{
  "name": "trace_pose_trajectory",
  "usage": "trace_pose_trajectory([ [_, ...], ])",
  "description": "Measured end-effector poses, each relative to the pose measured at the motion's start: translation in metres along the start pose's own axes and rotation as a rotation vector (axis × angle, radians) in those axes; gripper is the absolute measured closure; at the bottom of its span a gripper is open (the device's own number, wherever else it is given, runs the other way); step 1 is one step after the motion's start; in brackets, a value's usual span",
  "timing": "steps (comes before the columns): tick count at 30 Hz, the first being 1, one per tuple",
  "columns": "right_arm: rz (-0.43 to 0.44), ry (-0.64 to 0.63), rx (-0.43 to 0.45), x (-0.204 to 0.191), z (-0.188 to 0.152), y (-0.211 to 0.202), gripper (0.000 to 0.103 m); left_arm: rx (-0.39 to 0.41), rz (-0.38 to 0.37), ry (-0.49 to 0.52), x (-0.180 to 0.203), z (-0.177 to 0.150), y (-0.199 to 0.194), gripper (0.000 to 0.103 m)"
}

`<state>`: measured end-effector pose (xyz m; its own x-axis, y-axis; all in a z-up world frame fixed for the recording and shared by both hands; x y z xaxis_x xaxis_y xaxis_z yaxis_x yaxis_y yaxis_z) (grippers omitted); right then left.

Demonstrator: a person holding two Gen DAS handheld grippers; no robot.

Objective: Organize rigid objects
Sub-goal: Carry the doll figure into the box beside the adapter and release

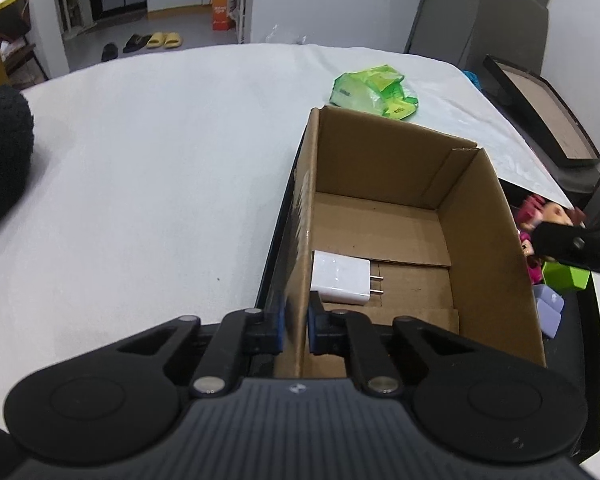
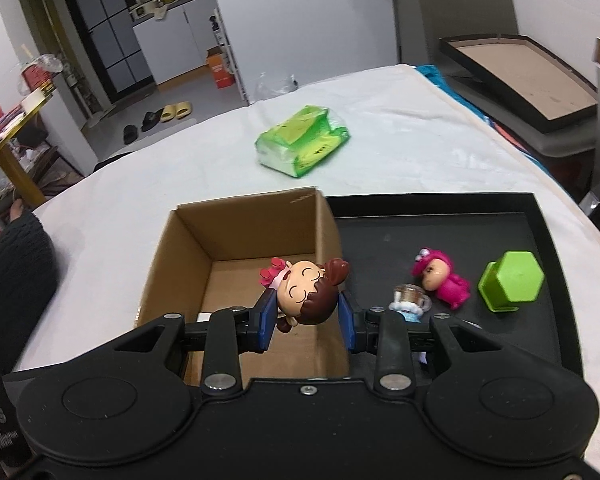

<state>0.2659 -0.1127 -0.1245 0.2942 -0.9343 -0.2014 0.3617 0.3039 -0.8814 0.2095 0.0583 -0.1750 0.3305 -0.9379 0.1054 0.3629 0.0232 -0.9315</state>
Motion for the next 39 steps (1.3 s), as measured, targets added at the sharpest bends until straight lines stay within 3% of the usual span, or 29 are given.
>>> trace_pose_trajectory([
  [8,0.013,-0.035,-0.002,-0.014,0.012,0.008,0.071,0.009,-0.051,0.035,0.002,0.0,0.001,0.093],
  [17,0.029,-0.033,-0.007,-0.012,0.013,0.009,0.067,0.014,-0.004,0.006,-0.002,0.005,-0.002,0.092],
  [34,0.008,0.084,-0.014,0.049,-0.023,0.0,0.066,0.032,0.055,0.057,0.011,0.002,-0.006,0.089],
  [39,-0.007,0.112,-0.015,0.069,-0.03,0.004,0.059,0.027,0.062,0.061,0.014,0.004,-0.005,0.085],
])
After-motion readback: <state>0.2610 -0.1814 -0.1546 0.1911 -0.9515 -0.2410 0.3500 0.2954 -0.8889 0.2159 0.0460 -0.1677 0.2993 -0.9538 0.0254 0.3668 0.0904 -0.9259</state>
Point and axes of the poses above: each gripper's, at about its wrist camera, not at the fingertips, and y roughly the way its jaws point, x to its right, z to its top, the point moved 2 cm from there along y, roughly the way its jaws point, and after that the axes turned 14 degrees about -x, right-handed, at the moved point
